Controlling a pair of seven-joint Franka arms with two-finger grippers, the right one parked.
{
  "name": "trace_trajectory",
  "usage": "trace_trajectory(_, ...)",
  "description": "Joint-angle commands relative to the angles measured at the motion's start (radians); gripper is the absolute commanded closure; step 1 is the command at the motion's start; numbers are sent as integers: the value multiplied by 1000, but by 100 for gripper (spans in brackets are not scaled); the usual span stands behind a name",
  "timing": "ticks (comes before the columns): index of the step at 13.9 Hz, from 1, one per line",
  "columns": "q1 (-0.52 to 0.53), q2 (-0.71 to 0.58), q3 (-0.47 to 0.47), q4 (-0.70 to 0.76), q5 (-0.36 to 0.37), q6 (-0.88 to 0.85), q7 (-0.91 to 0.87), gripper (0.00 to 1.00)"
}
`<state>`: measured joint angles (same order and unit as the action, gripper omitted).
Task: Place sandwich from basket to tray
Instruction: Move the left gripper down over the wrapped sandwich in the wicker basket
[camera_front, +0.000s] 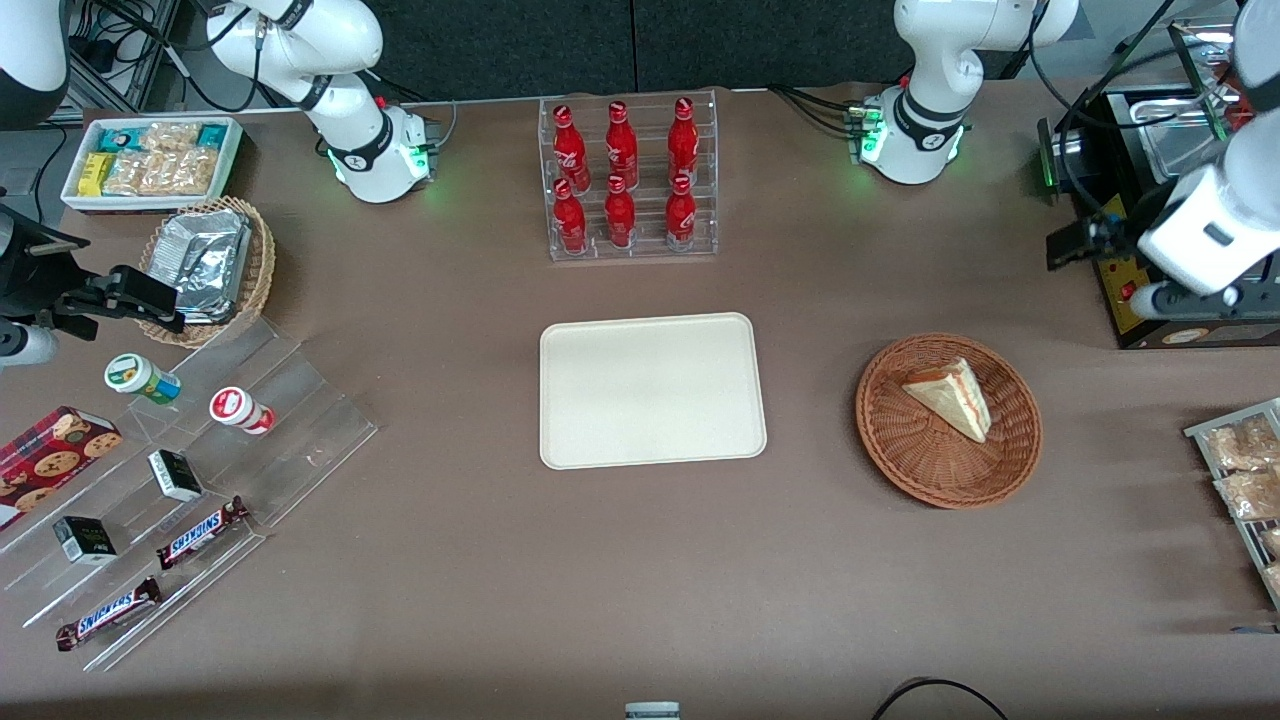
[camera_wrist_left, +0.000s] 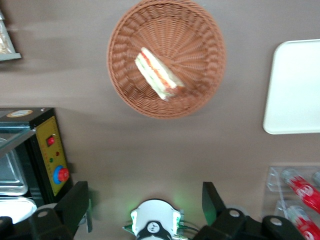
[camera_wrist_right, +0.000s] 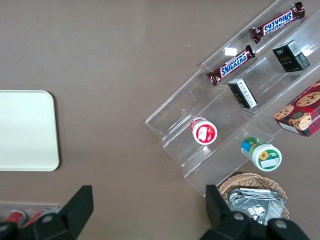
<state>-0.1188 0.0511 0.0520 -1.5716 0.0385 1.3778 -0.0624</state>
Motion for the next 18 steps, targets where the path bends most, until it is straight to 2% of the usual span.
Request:
trace_trajectory(1,8,-8,5,-123,26,123,-46,0)
trace_trajectory(6,7,-7,37,-367,8,461,-365,0)
trace_trajectory(10,-4,-19,35,-621,11,821,-634,0)
trace_trajectory(18,-34,50,29,-746,11,1056,-859,0)
